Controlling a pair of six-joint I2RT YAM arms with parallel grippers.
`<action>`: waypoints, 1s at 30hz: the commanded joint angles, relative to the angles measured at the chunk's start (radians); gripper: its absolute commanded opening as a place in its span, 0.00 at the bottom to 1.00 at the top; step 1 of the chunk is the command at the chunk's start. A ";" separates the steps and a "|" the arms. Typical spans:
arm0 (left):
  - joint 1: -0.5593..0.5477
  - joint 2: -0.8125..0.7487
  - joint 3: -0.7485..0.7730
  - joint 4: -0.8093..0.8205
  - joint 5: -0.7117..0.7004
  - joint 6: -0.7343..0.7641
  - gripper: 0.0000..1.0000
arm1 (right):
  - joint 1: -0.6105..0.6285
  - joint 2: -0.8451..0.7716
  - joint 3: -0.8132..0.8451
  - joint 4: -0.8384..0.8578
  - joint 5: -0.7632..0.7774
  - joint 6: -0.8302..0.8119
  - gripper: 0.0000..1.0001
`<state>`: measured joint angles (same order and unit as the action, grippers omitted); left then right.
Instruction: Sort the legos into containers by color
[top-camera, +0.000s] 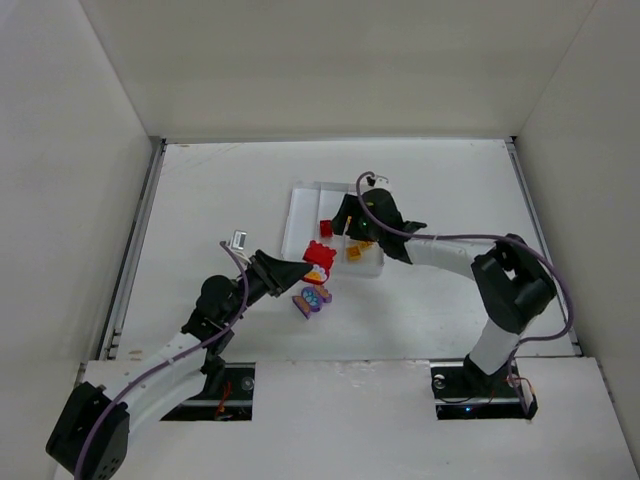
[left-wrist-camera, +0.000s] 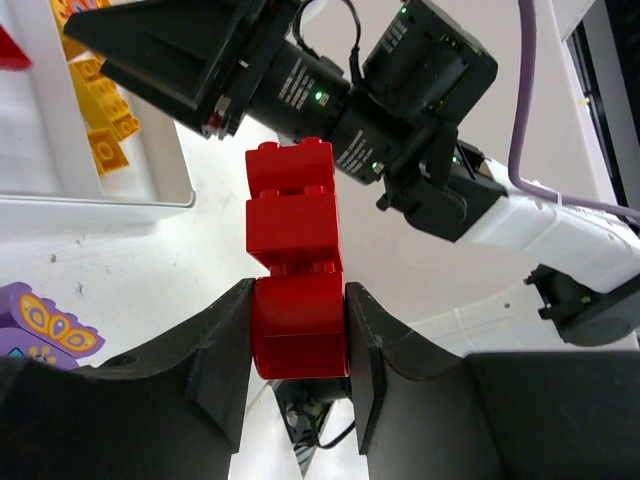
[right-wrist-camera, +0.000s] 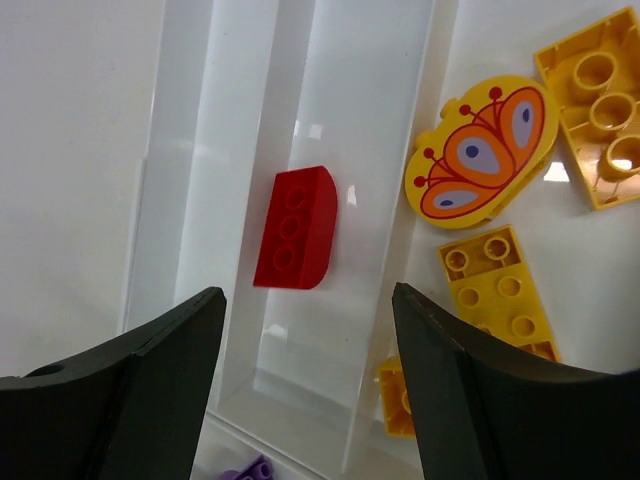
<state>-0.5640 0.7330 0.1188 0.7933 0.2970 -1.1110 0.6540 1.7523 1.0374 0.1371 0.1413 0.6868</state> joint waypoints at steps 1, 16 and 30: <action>-0.006 -0.020 -0.005 0.110 0.056 -0.004 0.17 | -0.027 -0.135 0.000 0.018 -0.051 -0.020 0.74; -0.082 0.140 0.050 0.356 0.146 -0.007 0.18 | -0.113 -0.669 -0.528 0.574 -0.624 0.290 0.87; -0.152 0.155 0.128 0.362 0.129 -0.009 0.18 | -0.037 -0.729 -0.591 0.703 -0.667 0.347 0.82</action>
<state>-0.7010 0.8894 0.1970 1.0653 0.4175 -1.1194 0.6083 1.0439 0.4500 0.7261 -0.5014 1.0073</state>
